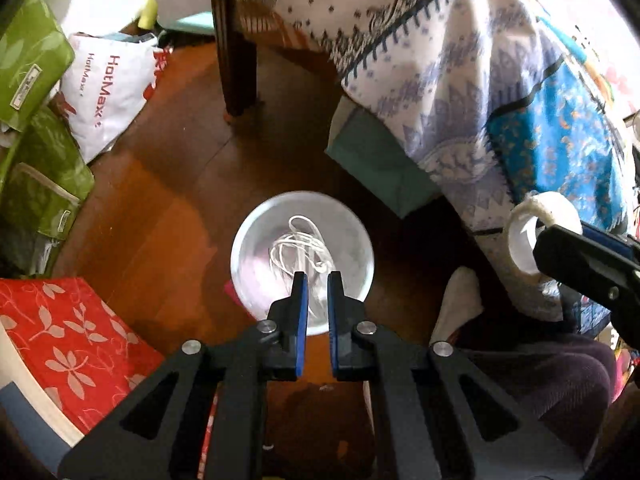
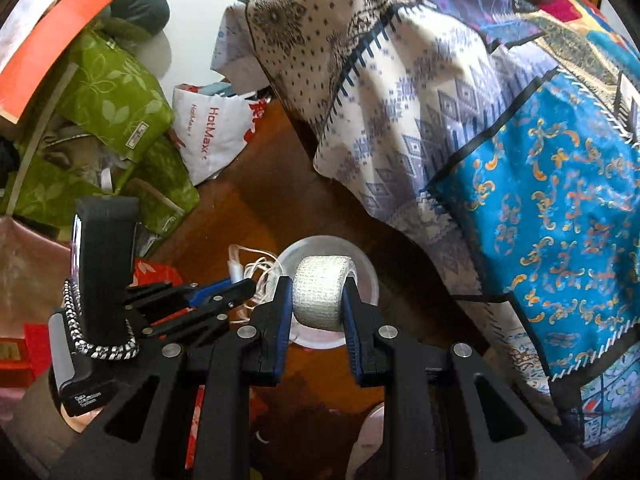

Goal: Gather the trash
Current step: 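Open the left tool over the bin while the right tool releases the tape roll into it, then move both open tools back up to the patterned mat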

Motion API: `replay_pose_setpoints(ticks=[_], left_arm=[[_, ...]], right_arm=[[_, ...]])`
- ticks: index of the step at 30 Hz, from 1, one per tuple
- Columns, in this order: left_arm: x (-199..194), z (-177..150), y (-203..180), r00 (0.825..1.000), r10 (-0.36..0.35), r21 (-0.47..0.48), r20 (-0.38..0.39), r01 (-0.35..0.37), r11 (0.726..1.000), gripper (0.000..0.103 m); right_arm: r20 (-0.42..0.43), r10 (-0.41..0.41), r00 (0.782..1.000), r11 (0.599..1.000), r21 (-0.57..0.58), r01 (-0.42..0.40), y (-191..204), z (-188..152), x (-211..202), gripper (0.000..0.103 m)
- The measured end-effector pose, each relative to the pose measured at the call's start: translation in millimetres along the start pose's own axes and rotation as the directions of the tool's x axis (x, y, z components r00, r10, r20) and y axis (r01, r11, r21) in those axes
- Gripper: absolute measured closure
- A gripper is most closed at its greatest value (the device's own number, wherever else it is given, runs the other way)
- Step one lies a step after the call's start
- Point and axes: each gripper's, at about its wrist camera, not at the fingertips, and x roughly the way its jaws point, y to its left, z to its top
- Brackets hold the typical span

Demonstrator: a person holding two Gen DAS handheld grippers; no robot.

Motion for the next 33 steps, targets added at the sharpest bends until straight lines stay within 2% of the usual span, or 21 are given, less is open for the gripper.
replay_pose_setpoints(ticks=[3, 4, 11, 14, 15, 25, 28, 33], left_arm=[[-4, -2, 4, 0.999, 0.033, 0.005, 0.006, -0.034, 0.999, 0.072], [-8, -3, 6, 0.999, 0.038, 0.005, 0.014, -0.038, 0.999, 0.070], [-42, -13, 18, 0.996, 0.047, -0.020, 0.079, -0.045, 0.999, 0.067], [-55, -15, 20, 0.992, 0.053, -0.024, 0.112, -0.050, 0.998, 0.063], [-59, -15, 19, 0.991, 0.058, -0.022, 0.123, -0.056, 0.998, 0.063], [-104, -19, -2, 0.972, 0.055, 0.003, 0.228, -0.057, 0.998, 0.063], [-123, -22, -10, 0.961, 0.051, 0.009, 0.273, -0.056, 0.998, 0.063], [-165, -33, -24, 0.931, 0.045, 0.021, 0.362, -0.056, 0.998, 0.063]], right_arm=[[-0.033, 0.018, 0.999, 1.000, -0.010, -0.019, 2, 5, 9, 0.081], [-0.034, 0.015, 0.999, 1.000, -0.017, -0.016, 4, 7, 10, 0.081], [-0.057, 0.085, 0.995, 0.996, -0.031, -0.087, 11, 20, 15, 0.079], [-0.065, 0.095, 0.993, 0.995, -0.027, -0.097, 12, 21, 15, 0.056], [-0.052, 0.096, 0.994, 0.995, -0.024, -0.097, 12, 21, 13, 0.055], [0.037, 0.015, 0.999, 0.999, -0.042, -0.014, 5, 9, -31, 0.055], [0.080, -0.003, 0.997, 0.999, -0.054, 0.008, 3, 3, -53, 0.055], [0.175, -0.026, 0.984, 0.997, -0.068, 0.038, 2, -8, -94, 0.055]])
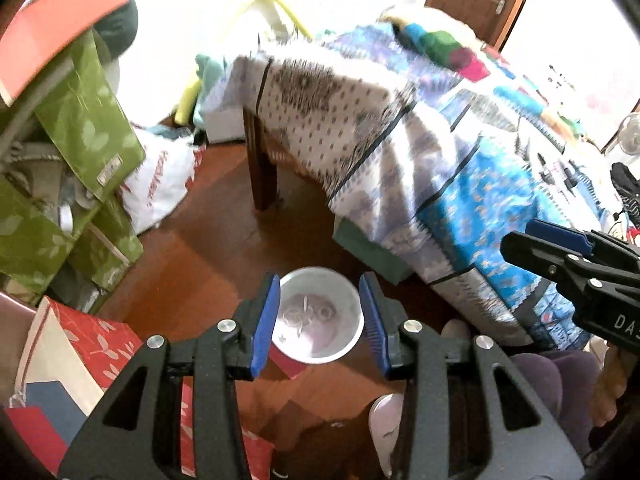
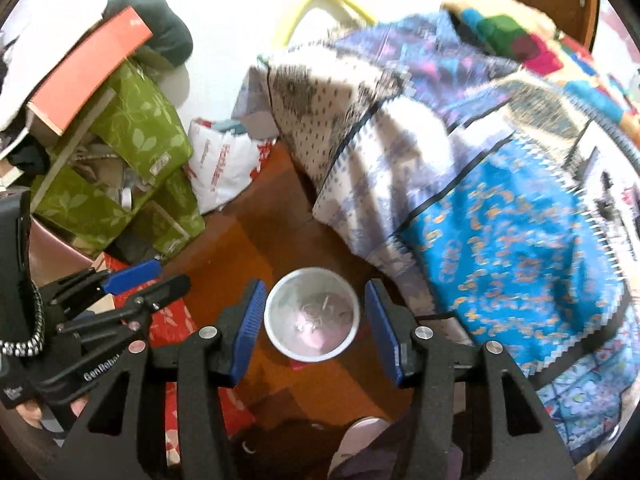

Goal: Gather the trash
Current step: 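Move both open tools back up to the patterned mat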

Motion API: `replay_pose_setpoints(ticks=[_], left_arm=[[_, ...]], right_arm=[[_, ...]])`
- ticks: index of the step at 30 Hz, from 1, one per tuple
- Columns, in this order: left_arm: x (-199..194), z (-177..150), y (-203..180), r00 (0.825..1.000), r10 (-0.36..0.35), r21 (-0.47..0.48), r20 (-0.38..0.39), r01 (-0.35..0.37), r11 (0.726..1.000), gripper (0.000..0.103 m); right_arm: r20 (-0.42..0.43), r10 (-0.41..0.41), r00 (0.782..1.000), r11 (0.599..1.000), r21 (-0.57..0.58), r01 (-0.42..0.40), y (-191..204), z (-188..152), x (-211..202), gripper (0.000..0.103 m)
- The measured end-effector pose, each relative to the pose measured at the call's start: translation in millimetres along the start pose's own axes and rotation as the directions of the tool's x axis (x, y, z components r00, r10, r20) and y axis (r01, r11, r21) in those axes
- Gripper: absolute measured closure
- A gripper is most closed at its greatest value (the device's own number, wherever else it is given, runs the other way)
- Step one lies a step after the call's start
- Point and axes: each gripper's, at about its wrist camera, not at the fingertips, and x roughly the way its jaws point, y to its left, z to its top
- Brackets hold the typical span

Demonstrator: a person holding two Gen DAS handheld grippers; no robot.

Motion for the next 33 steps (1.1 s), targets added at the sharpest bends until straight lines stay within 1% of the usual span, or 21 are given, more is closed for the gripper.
replay_pose_setpoints(ticks=[5, 7, 8, 12, 17, 21, 25, 28, 33], left_arm=[[-45, 2, -19, 0.995, -0.002, 0.029, 0.098, -0.001, 1.000, 0.061], [-61, 2, -28, 0.991, -0.005, 0.041, 0.136, 0.000, 0.999, 0.057], [-69, 1, -32, 0.988, -0.009, 0.046, 0.154, 0.002, 0.999, 0.056], [-98, 2, -55, 0.975, -0.028, 0.075, 0.219, 0.012, 0.997, 0.055], [-123, 5, -87, 0.958, -0.057, 0.111, 0.281, 0.026, 0.993, 0.054], [-136, 11, -116, 0.943, -0.097, 0.154, 0.320, 0.049, 0.987, 0.046], [-140, 20, -151, 0.931, -0.141, 0.207, 0.338, 0.072, 0.976, 0.038], [-136, 29, -178, 0.925, -0.192, 0.242, 0.329, 0.114, 0.964, 0.037], [-120, 44, -225, 0.922, -0.251, 0.301, 0.294, 0.160, 0.940, 0.037]], right_arm=[[0.100, -0.018, 0.995, 1.000, 0.003, 0.018, -5, -5, -46, 0.055], [0.143, -0.023, 0.989, 1.000, 0.005, 0.023, -9, -8, -64, 0.055], [0.167, -0.028, 0.986, 1.000, 0.007, 0.028, -10, -10, -74, 0.055], [0.242, -0.046, 0.969, 0.999, 0.020, 0.043, -18, -18, -110, 0.055], [0.327, -0.074, 0.942, 0.997, 0.045, 0.062, -32, -30, -149, 0.055], [0.382, -0.109, 0.918, 0.994, 0.068, 0.090, -45, -39, -177, 0.055], [0.416, -0.143, 0.898, 0.989, 0.102, 0.110, -64, -48, -201, 0.055], [0.437, -0.184, 0.881, 0.981, 0.131, 0.140, -82, -54, -215, 0.055], [0.435, -0.239, 0.868, 0.966, 0.199, 0.166, -119, -61, -230, 0.055]])
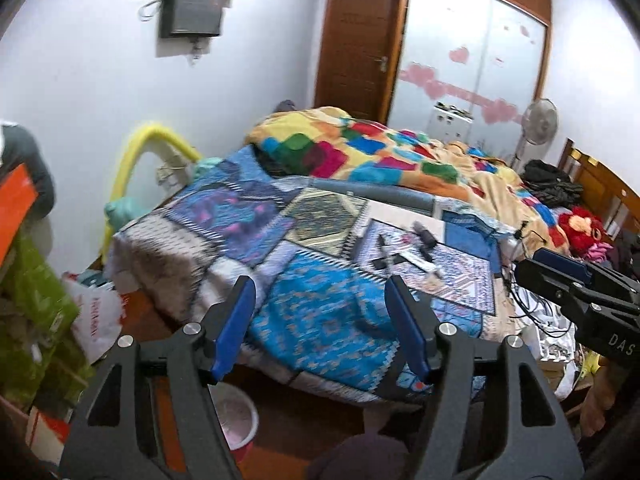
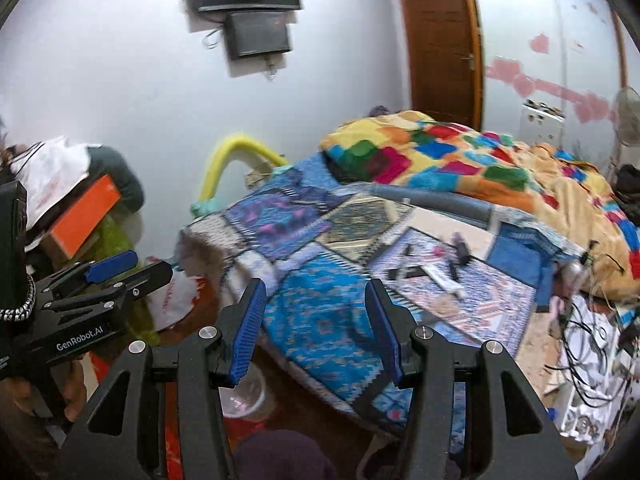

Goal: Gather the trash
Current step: 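Move both open tools back up to the patterned mat, then grasp the black Sharpie marker with the left tool while the right tool grasps the clear plastic bag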

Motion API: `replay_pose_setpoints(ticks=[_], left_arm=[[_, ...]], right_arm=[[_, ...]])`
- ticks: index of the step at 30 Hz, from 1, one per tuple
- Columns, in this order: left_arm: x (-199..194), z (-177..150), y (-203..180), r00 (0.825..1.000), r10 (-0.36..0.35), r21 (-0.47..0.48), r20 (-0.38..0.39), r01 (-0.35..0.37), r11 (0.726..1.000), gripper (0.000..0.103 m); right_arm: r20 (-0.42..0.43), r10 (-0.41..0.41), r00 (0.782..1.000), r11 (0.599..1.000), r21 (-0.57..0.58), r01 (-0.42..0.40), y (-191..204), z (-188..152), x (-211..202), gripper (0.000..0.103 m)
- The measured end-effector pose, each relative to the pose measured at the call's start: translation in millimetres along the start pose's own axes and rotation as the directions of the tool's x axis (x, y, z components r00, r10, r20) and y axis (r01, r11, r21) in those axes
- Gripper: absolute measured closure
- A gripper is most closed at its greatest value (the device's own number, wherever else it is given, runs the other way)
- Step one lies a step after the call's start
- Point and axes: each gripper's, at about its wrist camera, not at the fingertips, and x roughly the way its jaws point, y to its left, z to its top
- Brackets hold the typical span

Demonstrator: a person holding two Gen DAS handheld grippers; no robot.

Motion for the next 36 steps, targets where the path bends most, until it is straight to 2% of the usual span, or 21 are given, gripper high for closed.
replay_pose_setpoints(ticks=[7, 16, 20, 28, 36], left_arm=[[53, 12, -40, 0.997, -0.056, 0.063, -0.058, 0.060, 0.996, 0.037], [137, 10, -66, 0.978, -0.101, 0.075, -0.181, 0.116, 0.990, 0.037], [176, 6, -72, 0.966, -0.109, 0.072, -0.234, 0.129, 0.989, 0.037], [241, -3, -89, 0.951, -0.105, 0.110, -0.292, 0.143, 0.984, 0.037], [310, -10, -97, 0.927, -0.126, 0.094, -0.354, 0.170, 0.981, 0.037]], right_arm=[[-0.002, -0.101, 0.995, 0.993, 0.053, 0.101, -55, 3, 0, 0.055], [-0.079, -0.155, 0.985, 0.978, 0.130, 0.164, -118, -5, 31, 0.055], [-0.120, -0.154, 0.981, 0.974, 0.147, 0.171, -137, -10, 55, 0.055], [-0.218, -0.126, 0.968, 0.973, 0.164, 0.163, -163, -24, 111, 0.055], [-0.315, -0.042, 0.948, 0.964, 0.235, 0.121, -180, -43, 169, 0.055]])
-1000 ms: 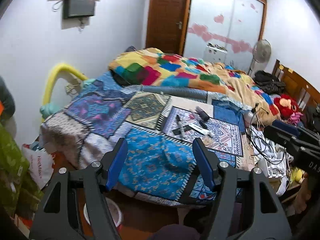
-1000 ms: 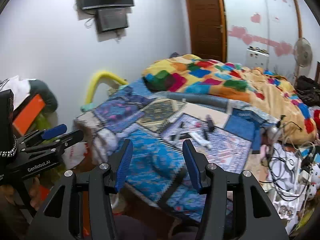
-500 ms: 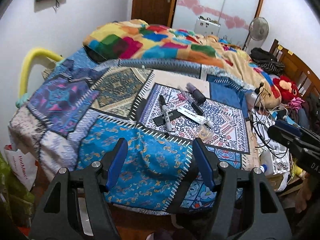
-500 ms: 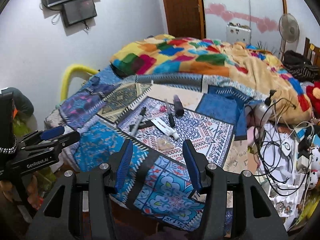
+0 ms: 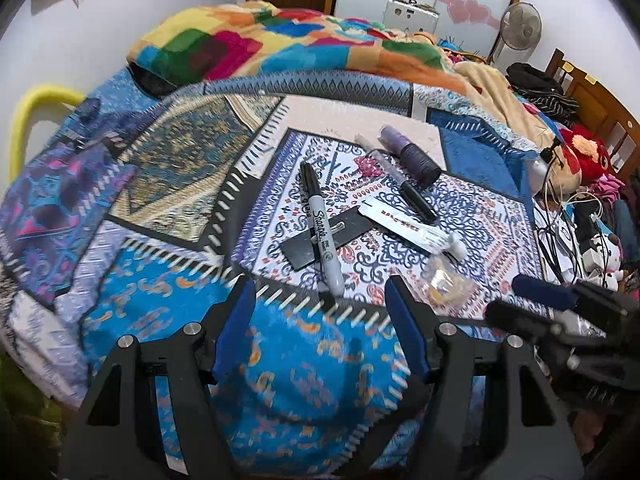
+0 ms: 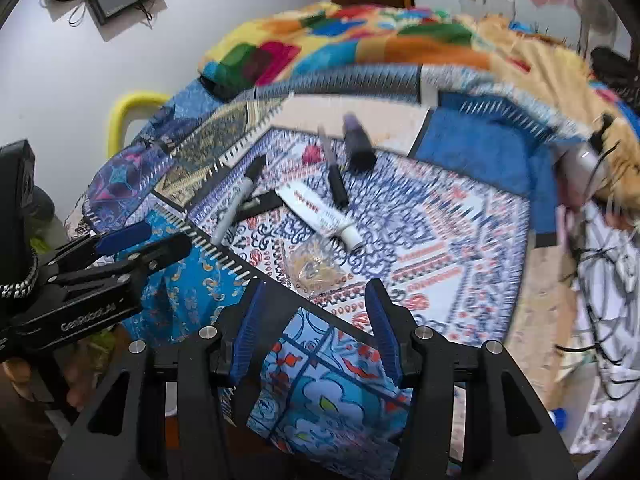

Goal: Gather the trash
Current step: 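Grasp the black Sharpie marker with the left tool while the right tool grasps the clear plastic bag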

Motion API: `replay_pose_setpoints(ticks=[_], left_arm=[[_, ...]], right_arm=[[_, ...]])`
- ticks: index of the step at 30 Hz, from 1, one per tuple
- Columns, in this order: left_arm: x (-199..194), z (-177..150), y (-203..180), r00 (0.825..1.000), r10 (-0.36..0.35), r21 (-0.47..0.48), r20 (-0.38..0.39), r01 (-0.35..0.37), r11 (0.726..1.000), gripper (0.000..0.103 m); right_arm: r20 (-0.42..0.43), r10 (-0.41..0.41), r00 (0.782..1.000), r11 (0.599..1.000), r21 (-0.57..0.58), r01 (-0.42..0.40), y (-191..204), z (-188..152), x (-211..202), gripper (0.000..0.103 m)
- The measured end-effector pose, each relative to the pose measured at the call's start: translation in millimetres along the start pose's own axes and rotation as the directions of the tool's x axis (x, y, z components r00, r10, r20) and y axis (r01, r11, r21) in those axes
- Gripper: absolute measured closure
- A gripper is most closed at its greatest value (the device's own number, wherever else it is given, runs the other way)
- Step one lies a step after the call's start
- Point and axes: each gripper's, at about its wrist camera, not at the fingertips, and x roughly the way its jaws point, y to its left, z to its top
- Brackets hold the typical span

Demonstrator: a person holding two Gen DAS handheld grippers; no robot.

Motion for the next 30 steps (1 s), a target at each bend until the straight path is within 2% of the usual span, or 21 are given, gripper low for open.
replay_pose_setpoints(ticks=[2, 4, 8, 15, 17, 22, 26, 30], left_arm=[[12, 4, 0, 1.000, -0.003, 0.003, -0.002, 0.003, 1.000, 0.039], [22, 7, -1, 1.000, -0.003, 0.015, -0.005, 0.003, 1.000, 0.050], [38, 14, 0, 1.000, -0.002, -0.004, -0.004, 0.002, 1.000, 0.062], [47, 14, -1, 1.000, 0.010, 0.011, 0.015, -0.010, 1.000, 0.093], [46, 13, -1, 1.000, 0.009, 0.011, 0.016, -0.009, 1.000, 0.093], [36, 11, 0, 1.000, -0.001, 0.008, 0.027, 0.001, 1.000, 0.093], [19, 10, 2, 0.999, -0.011, 0.001, 0.046, 0.011, 1.000, 0.093], [-7, 6, 3, 0.997, -0.008, 0.003, 0.077, 0.008, 1.000, 0.093]], right_arm=[[-0.017, 0.012, 1.000, 1.000, -0.002, -0.012, 0, 1, 11, 0.055], [-0.026, 0.012, 1.000, 1.000, -0.020, -0.012, 1, 3, 22, 0.055], [-0.027, -0.001, 1.000, 0.998, -0.062, -0.001, 4, 6, 38, 0.055], [-0.005, -0.035, 0.999, 0.995, -0.094, 0.035, 10, 5, 53, 0.055], [0.008, -0.051, 0.999, 0.994, -0.100, 0.052, 12, 5, 55, 0.055], [0.030, -0.109, 0.994, 0.985, -0.131, 0.112, 16, 2, 56, 0.067], [0.003, -0.074, 0.997, 0.992, -0.100, 0.074, 12, 4, 53, 0.068], [0.012, -0.064, 0.998, 0.995, -0.074, 0.065, 10, 5, 40, 0.068]])
